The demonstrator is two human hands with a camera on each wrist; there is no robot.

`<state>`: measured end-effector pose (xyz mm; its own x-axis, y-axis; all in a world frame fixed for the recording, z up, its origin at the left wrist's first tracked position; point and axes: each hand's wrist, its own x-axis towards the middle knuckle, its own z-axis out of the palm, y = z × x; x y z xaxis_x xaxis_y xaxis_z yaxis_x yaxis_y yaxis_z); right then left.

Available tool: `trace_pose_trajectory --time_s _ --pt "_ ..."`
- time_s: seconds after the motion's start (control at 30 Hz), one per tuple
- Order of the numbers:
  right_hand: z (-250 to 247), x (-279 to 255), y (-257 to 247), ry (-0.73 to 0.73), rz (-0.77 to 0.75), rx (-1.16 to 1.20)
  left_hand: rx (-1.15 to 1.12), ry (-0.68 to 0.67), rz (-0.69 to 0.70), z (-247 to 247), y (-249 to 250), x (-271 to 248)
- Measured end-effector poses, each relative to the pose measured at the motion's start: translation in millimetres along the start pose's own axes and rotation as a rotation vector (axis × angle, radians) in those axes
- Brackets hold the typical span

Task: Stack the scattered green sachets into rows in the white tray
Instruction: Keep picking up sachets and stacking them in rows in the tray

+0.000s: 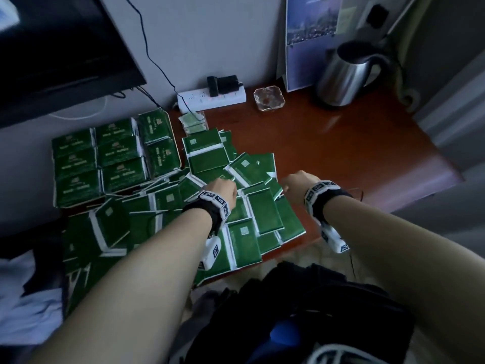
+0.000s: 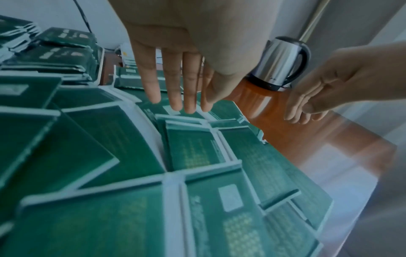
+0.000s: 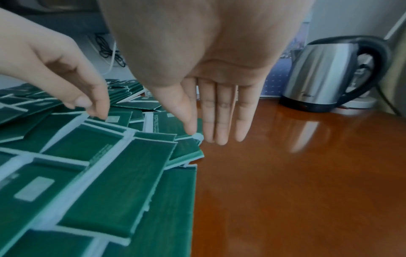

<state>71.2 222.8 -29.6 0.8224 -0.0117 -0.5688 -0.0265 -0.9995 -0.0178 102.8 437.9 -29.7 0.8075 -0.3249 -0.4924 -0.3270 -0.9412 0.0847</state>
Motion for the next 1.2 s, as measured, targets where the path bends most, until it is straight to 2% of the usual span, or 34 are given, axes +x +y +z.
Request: trace_pose_trajectory --time_s 0.23,0.4,0.57,0.7,0.8,1.0,1.2 --pt "1.9 14.4 45.1 -0.051 -0.16 -0.108 -0.109 0.085 -0.14 40.3 56.5 -8.8" --pt "1.6 40.3 44.9 -0.041 -0.279 -0.149 -0.165 0.137 -0.18 48.4 71.8 -0.1" --pt "1.4 80.5 31.7 0.029 -0.385 -0.201 -0.198 0.18 -0.207 49.5 75.7 38.3" --pt "-0.7 114.0 24.5 -0.039 -0.484 -0.283 -0.18 0.133 -0.177 55.4 79.7 70.1" --pt "4.8 128.7 29.1 -0.028 -0.533 -0.286 -0.161 0.087 -0.166 60.1 82.5 81.4" --pt "9.7 124.6 59.1 -0.027 -0.552 -0.197 -0.109 0.096 -0.141 65.0 99.5 87.6" --pt "1.8 127.5 106.3 -0.039 -0.493 -0.163 -0.084 0.071 -0.151 56.1 146.1 103.7"
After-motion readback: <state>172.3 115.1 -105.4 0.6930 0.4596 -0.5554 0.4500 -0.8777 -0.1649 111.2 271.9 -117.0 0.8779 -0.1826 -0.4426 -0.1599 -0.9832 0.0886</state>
